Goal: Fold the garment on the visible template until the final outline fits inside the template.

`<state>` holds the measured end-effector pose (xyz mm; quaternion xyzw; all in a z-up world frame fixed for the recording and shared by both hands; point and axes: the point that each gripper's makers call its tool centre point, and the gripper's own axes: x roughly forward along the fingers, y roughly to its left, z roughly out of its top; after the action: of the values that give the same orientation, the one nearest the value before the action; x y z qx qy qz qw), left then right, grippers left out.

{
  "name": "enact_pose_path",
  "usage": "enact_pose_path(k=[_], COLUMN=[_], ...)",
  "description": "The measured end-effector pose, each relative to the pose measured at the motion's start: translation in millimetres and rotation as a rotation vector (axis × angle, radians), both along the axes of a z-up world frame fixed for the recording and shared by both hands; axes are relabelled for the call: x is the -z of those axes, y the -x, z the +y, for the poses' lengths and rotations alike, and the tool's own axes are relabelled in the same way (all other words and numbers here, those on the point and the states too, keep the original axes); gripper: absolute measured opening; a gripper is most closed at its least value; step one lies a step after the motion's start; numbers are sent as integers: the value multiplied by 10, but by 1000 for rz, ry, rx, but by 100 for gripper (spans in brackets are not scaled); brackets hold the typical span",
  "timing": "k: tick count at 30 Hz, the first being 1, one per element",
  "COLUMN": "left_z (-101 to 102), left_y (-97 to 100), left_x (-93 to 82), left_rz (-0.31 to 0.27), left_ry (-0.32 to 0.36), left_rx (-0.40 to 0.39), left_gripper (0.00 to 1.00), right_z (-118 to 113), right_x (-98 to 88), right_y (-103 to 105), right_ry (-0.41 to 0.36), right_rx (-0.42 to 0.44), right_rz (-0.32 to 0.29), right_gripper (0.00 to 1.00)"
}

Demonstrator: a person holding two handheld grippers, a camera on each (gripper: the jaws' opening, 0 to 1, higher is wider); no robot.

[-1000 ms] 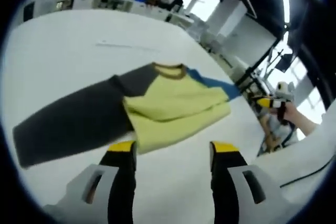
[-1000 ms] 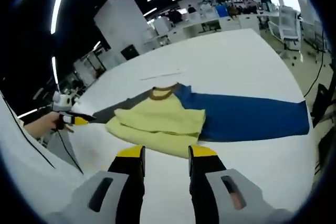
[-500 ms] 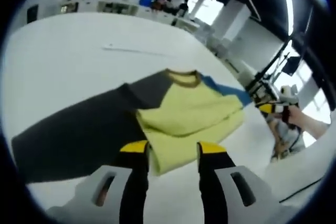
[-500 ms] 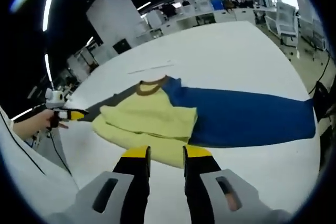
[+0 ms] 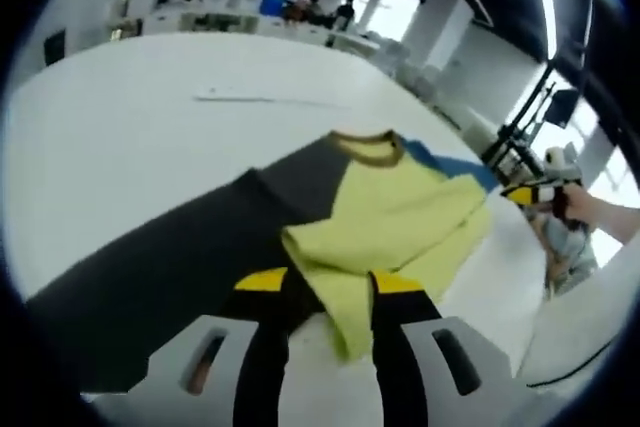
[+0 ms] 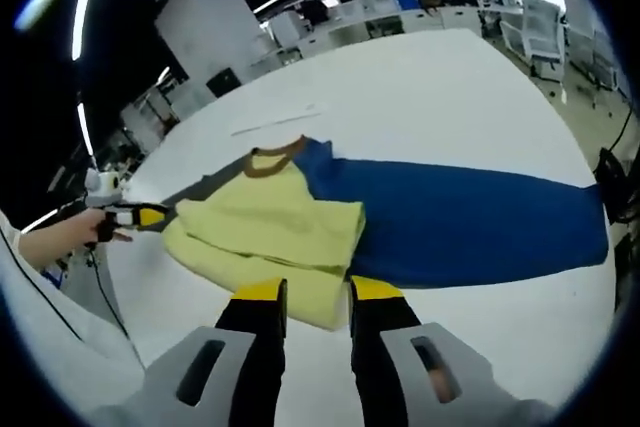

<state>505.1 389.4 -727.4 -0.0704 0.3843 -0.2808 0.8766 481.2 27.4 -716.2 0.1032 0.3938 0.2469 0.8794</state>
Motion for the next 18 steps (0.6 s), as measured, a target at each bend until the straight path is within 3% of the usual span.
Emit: enact_pose_path(k=[18], left_z=[-104], left_y=[-168], left_x=[88], left_rz=[-31], left_ry=[-24], left_rx=[63], left_gripper=[19], right_z=[39], right_x=[148], right_y=[-134], right_ry=[21], right_rx=[1], right_rz=[14], right_gripper=[22])
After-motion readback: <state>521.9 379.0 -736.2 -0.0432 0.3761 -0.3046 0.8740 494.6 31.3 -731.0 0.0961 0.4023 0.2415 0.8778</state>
